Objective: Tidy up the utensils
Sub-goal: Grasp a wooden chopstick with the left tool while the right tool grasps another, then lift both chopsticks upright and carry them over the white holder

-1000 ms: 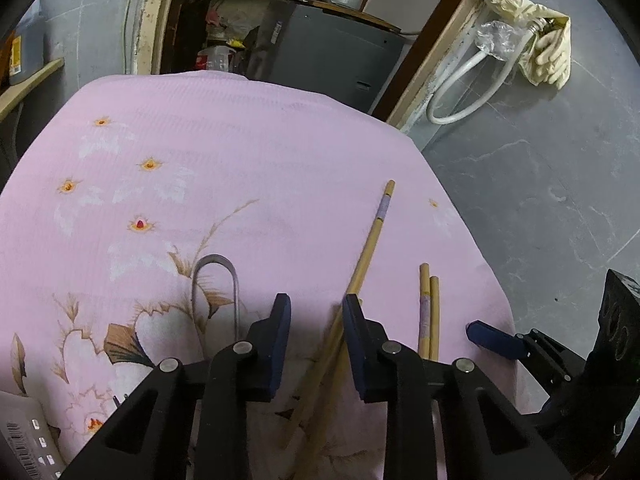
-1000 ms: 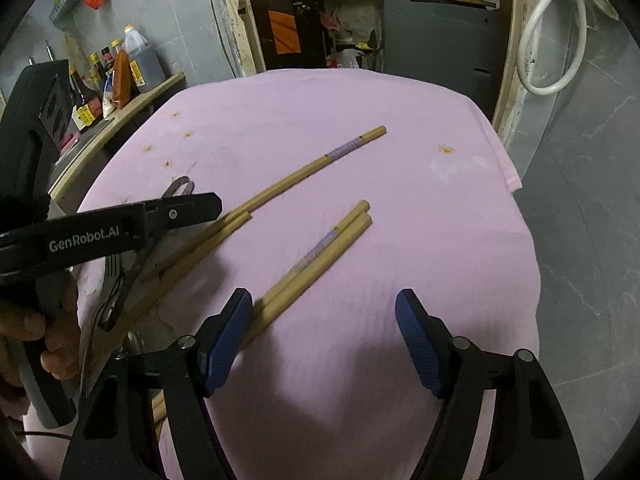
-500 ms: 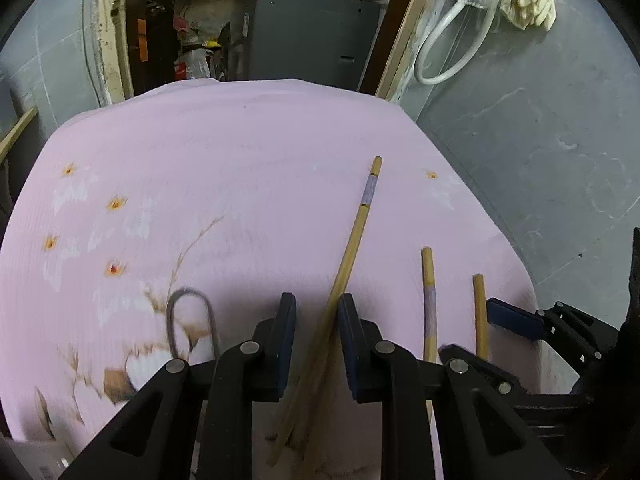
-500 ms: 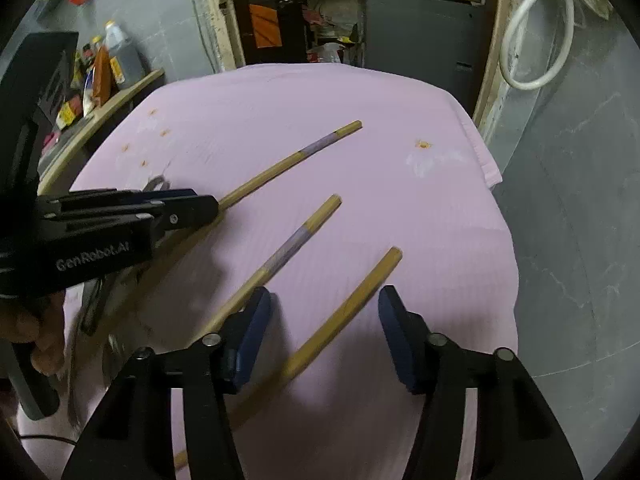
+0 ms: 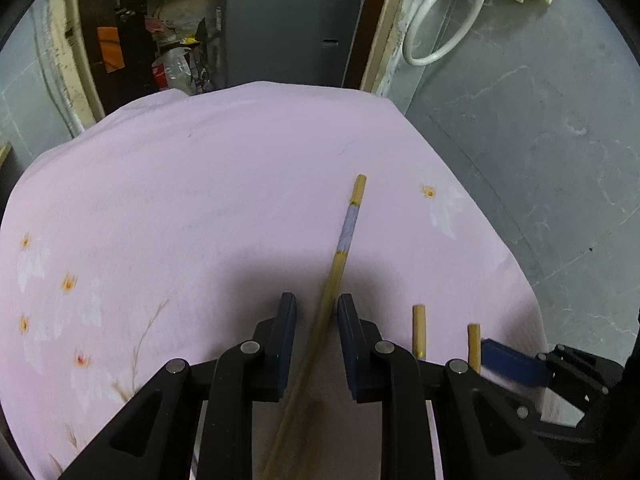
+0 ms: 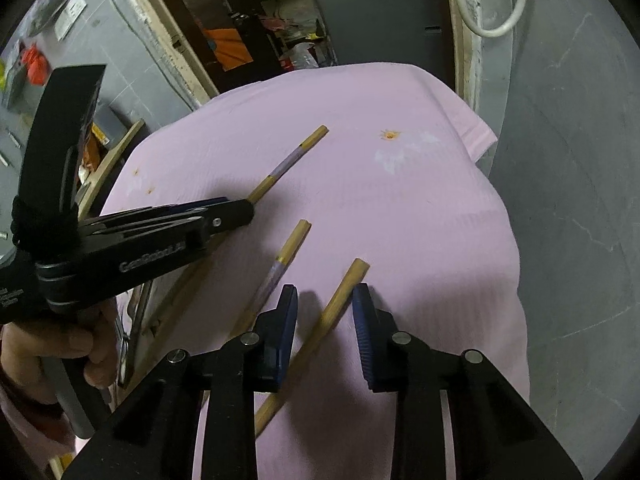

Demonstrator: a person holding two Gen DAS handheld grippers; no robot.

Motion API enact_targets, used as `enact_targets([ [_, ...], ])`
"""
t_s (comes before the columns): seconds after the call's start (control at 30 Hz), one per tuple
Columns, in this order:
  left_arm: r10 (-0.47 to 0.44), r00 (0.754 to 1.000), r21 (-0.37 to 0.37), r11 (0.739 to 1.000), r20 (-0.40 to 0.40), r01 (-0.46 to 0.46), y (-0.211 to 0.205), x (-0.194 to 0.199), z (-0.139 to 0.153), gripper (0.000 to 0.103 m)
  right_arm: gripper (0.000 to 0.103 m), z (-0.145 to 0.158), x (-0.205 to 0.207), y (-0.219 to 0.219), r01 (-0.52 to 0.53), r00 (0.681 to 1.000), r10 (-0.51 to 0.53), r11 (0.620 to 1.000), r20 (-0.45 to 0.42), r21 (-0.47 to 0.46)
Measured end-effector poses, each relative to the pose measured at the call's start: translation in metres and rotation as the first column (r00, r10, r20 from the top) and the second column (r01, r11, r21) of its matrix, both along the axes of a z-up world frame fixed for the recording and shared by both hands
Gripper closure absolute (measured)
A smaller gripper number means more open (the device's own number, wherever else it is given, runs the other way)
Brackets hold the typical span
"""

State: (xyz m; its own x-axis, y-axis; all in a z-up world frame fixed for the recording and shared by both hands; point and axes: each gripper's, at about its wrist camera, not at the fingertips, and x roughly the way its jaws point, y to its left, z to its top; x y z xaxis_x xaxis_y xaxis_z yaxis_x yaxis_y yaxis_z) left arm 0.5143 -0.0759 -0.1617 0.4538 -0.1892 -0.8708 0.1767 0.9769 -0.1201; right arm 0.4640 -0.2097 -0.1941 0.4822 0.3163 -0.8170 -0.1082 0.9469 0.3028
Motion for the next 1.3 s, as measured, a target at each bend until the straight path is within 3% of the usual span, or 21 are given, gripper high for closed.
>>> enact_targets([
  [0.1, -0.03, 1.0, 0.043, 0.999, -0.009, 0.03, -0.01, 0.005, 0.0, 0.084, 0.084, -0.003, 0.004, 0.001, 0.018, 1.0, -0.018, 1.0, -0.015, -0.006],
  [0.17, -0.046, 0.999, 0.074, 0.996, -0.005, 0.047, -0.015, 0.005, -0.001, 0.093, 0.089, -0.004, 0.004, 0.002, 0.033, 0.999, -0.034, 0.999, -0.018, -0.026],
  [0.37, -0.051, 0.998, 0.022, 0.998, -0.039, 0.052, -0.006, 0.0, 0.002, 0.096, 0.092, -0.005, 0.0, -0.007, 0.064, 0.997, -0.062, 0.996, -0.047, 0.059],
  [0.5, 0.0, 0.997, -0.076, 0.997, -0.081, -0.006, 0.009, -0.011, 0.004, 0.096, 0.095, -0.01, -0.006, -0.014, 0.089, 0.994, -0.079, 0.986, -0.073, 0.139],
  [0.6, 0.039, 0.997, -0.141, 0.989, -0.063, -0.047, 0.021, -0.025, 0.009, 0.096, 0.095, -0.013, -0.013, -0.022, 0.113, 0.992, -0.099, 0.97, -0.076, 0.215],
  [0.8, 0.072, 0.996, -0.195, 0.979, 0.048, -0.061, 0.039, -0.061, 0.038, 0.096, 0.096, 0.005, -0.032, -0.025, 0.086, 0.995, -0.097, 0.963, 0.033, 0.257],
  [0.97, 0.069, 0.984, -0.193, 0.98, 0.163, -0.036, 0.046, -0.095, 0.072, 0.096, 0.096, 0.036, -0.048, -0.023, 0.042, 0.986, -0.083, 0.963, 0.147, 0.266],
  [1.3, 0.031, 0.974, -0.163, 0.987, 0.222, 0.006, 0.066, -0.148, 0.109, 0.096, 0.096, 0.107, -0.08, -0.009, -0.053, 0.945, -0.018, 0.977, 0.325, 0.208],
])
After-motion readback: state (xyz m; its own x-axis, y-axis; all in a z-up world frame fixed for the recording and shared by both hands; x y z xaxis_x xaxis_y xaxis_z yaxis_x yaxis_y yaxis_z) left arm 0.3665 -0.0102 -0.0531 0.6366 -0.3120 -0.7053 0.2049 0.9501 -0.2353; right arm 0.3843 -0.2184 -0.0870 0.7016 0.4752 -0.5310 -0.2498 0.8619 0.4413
